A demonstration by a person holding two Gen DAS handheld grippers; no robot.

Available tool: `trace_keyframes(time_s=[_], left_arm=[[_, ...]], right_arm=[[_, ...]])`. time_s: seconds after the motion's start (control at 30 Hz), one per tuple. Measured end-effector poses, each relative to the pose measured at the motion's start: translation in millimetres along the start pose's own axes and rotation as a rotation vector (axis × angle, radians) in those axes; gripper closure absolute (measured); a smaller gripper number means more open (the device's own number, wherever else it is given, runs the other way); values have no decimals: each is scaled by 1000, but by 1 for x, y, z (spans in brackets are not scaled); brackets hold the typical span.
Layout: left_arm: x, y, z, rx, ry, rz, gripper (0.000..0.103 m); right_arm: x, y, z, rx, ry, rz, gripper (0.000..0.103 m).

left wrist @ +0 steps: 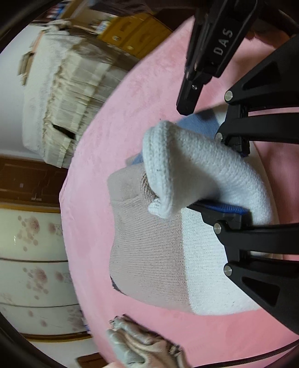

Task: Fold small clothes

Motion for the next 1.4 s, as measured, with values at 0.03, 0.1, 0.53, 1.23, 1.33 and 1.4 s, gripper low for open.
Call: trace_keyframes(time_s=[0.03,0.1,0.53,1.23,1.33,1.4], left_arm=[[3,0,-5,14,-15,3,79],[9,1,-12,31,-41,-4,81],[-17,-29,-4,-19,-17,6,82],[73,49,48,91,22,-29,34],[71,81,59,165,69,-79,34],[67,94,63,195,88,-90,34]], right_arm=[[3,0,-3,5,-10,1,100],[9,0,-8,11,-28,4,100],[25,-22,-15,0,-58,48,100],[60,38,-2,143,11,-111,63],[62,61,0,234,-19,-104,45],[57,74,2,291,-18,-90,45]])
Point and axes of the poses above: each gripper's, at about its wrist camera, not at the fingertips, and x roughly against the way its jaws point, y to its left, z to its underside, the point moved 10 cm from there along -x, roughly the way its jaws point, and after that the axes turned 14 degrees about -x, right-handed, at the moved point
